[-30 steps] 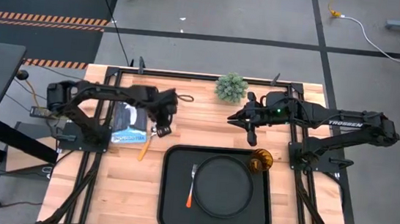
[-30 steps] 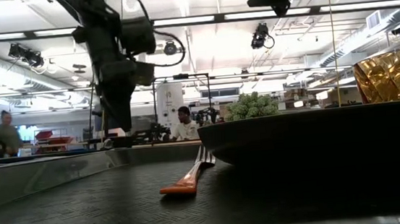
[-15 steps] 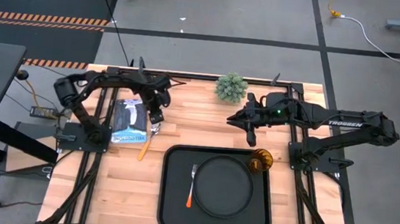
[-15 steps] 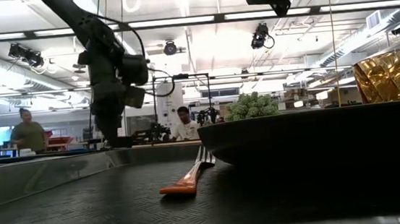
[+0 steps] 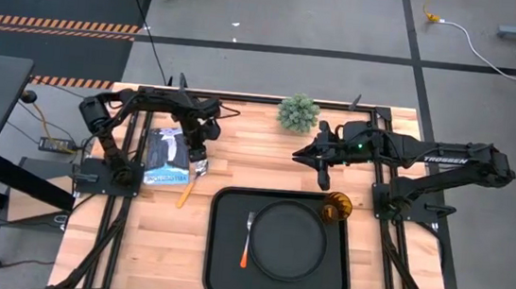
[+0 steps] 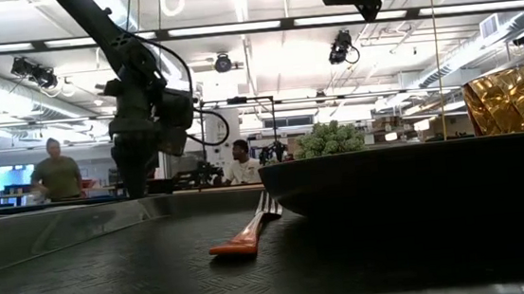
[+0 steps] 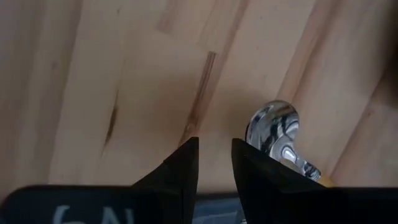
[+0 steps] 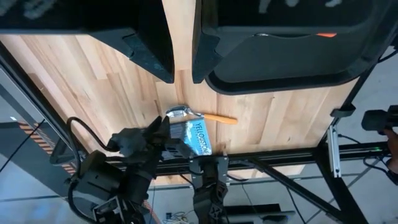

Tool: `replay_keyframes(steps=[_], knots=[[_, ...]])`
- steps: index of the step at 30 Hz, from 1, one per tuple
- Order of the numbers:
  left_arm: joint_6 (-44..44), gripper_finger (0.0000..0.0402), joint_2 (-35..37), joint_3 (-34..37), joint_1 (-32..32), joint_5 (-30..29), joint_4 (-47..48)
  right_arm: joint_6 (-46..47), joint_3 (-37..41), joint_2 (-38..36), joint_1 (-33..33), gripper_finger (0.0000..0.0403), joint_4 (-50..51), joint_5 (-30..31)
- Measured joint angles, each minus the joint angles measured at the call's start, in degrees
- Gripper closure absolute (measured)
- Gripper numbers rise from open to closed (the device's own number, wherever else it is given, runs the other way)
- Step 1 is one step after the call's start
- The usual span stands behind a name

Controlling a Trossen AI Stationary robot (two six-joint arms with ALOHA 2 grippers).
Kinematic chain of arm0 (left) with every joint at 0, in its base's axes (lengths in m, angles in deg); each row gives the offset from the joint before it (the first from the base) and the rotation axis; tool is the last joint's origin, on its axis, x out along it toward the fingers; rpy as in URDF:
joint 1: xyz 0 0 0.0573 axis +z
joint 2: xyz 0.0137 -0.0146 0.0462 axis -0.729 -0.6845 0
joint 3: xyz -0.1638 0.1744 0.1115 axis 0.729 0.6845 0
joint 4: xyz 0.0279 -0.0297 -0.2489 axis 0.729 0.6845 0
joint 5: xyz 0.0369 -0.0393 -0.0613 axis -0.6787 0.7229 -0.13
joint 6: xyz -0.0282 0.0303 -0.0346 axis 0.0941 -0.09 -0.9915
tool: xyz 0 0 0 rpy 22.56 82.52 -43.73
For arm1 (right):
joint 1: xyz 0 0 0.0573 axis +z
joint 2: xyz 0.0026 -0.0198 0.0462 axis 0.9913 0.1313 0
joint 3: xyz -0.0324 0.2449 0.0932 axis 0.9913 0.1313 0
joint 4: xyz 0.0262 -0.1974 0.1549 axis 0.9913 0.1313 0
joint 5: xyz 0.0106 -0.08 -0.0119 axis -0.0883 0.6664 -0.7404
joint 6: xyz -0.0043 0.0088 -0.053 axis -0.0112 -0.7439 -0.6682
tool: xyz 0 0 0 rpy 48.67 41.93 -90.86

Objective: Pick and place plate/cup/fork/spoon on tray
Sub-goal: Put the yellow spoon to the left side of the orange fork on the black serving tray

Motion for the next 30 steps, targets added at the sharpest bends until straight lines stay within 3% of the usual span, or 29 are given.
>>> replay_keyframes(steps=[6, 13, 30], knots=[[3.6, 0.0299, 0.0, 0.0, 1.3, 4.9, 1.2, 0.0, 0.0, 0.0, 0.0, 0.0339, 0.0, 0.0], [8.1, 0.0299, 0.0, 0.0, 1.1, 3.2, 2.7, 0.0, 0.0, 0.0, 0.0, 0.0339, 0.0, 0.0], [7.1, 0.0299, 0.0, 0.0, -2.5, 4.9, 2.0, 0.5, 0.0, 0.0, 0.0, 0.0339, 0.0, 0.0]])
